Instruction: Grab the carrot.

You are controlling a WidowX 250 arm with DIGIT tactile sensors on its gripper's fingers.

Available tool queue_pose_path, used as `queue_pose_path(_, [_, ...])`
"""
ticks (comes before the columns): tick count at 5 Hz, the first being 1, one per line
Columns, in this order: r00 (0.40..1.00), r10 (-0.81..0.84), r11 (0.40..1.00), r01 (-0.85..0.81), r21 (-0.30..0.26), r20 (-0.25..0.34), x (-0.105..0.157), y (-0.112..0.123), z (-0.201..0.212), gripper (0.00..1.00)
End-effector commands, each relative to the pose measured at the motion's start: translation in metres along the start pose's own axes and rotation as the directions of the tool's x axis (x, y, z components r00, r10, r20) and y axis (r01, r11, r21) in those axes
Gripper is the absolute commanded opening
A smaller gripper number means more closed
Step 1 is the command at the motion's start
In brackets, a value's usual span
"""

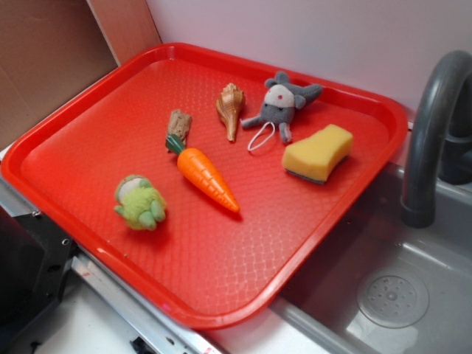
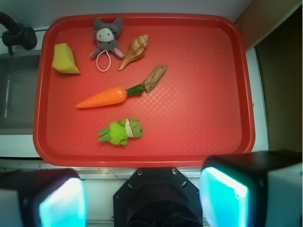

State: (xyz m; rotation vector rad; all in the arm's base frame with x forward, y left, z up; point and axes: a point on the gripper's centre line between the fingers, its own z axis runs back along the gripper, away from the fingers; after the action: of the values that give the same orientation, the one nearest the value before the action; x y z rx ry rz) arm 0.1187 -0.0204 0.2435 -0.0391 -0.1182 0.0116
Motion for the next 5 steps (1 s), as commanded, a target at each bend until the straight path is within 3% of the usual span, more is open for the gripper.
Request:
queue_pose_path(1, [1.0,0.0,1.0,0.0,0.0,0.0,0.0,0.0,0.0,1.0])
queue_pose_path(2, [0.982,0.173,0.978,-0.162,-0.133,0.078,-0.003,-0.039,0.003,1.0])
queue_pose_path(3, [0.918,0.383,0.911,-0.356,-0.207,0.108,0.005,-0.068,-0.002,1.0])
queue_pose_path(5, [0.658,0.724,0.689,-0.706,-0.164,0.206,0.021,-0.085,-0.032,1.0])
